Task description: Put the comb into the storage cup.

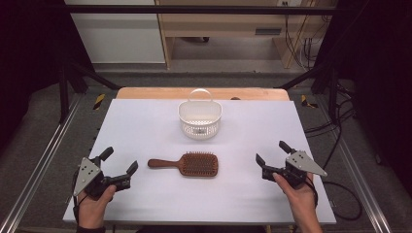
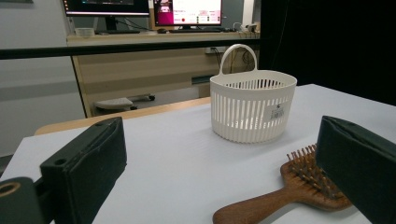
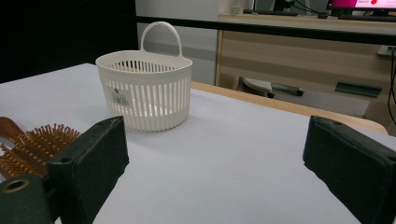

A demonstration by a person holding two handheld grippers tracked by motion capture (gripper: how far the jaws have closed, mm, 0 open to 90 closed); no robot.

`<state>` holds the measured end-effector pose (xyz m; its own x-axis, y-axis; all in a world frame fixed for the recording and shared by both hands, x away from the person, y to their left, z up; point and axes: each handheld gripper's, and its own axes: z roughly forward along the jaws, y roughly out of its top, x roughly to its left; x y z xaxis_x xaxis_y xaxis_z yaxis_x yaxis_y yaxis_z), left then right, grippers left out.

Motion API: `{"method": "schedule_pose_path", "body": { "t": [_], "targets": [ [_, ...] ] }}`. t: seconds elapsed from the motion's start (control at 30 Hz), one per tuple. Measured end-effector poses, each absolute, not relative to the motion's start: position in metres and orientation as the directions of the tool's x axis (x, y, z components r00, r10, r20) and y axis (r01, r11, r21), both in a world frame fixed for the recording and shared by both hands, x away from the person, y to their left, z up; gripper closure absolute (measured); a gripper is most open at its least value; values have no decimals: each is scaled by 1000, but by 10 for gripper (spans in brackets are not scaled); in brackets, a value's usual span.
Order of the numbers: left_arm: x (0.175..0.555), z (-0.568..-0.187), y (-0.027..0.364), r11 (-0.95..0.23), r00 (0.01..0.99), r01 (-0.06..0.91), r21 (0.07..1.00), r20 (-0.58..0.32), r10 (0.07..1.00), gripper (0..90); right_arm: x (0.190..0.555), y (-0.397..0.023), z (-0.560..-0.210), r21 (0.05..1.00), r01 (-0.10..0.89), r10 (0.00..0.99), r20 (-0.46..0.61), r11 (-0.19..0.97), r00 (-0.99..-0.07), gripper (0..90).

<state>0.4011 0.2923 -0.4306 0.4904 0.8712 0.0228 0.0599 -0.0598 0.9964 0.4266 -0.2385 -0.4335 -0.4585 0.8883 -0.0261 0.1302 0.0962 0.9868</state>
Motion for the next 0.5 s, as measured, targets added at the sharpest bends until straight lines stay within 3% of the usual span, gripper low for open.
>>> {"method": "schedule_pose_path", "body": {
  "t": [0.5],
  "targets": [
    [402,-432,285,-76,502,79,994,26,865,24,426,-237,-433,982,171,899,6,77,-437,133]
  ]
}}
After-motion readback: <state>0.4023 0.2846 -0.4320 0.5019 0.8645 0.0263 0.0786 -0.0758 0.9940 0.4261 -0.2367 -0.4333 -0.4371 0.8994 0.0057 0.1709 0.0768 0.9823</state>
